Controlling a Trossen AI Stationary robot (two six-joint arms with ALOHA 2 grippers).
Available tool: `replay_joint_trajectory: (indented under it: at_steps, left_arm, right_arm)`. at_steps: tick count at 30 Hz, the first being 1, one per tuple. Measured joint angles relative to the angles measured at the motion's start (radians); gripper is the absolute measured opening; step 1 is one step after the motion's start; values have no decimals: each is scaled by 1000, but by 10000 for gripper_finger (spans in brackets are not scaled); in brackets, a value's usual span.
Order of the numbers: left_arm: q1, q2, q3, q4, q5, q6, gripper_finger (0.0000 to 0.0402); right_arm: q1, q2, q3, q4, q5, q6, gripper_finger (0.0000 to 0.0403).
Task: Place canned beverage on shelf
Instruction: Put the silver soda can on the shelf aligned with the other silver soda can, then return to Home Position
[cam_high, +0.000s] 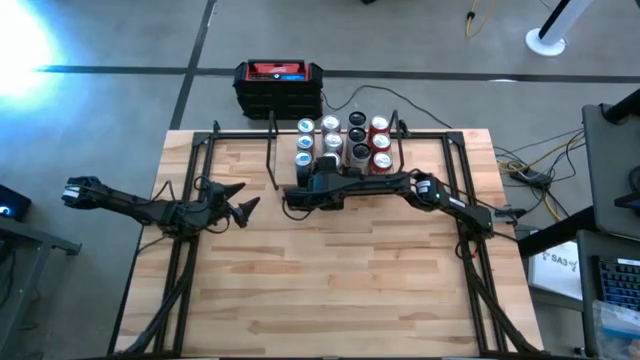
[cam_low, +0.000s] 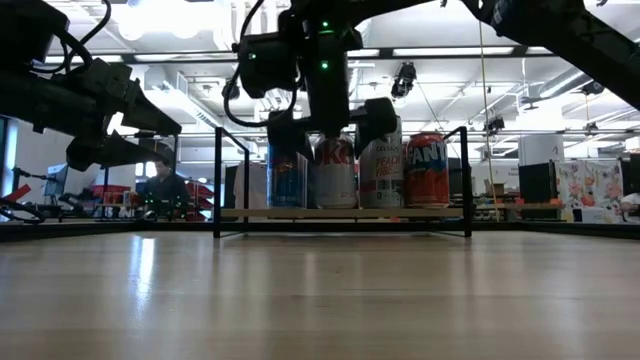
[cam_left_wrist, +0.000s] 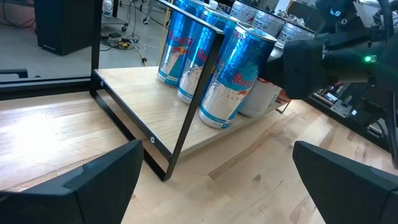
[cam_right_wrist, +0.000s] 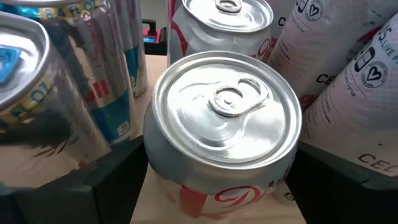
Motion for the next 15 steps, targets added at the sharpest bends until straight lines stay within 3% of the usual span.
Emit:
replay_joint_trajectory:
  at_steps: [15]
  left_arm:
    - [0,0,0,0,0,0,398]
  right_arm:
    - [28,-4,72,-109,-28,21,349]
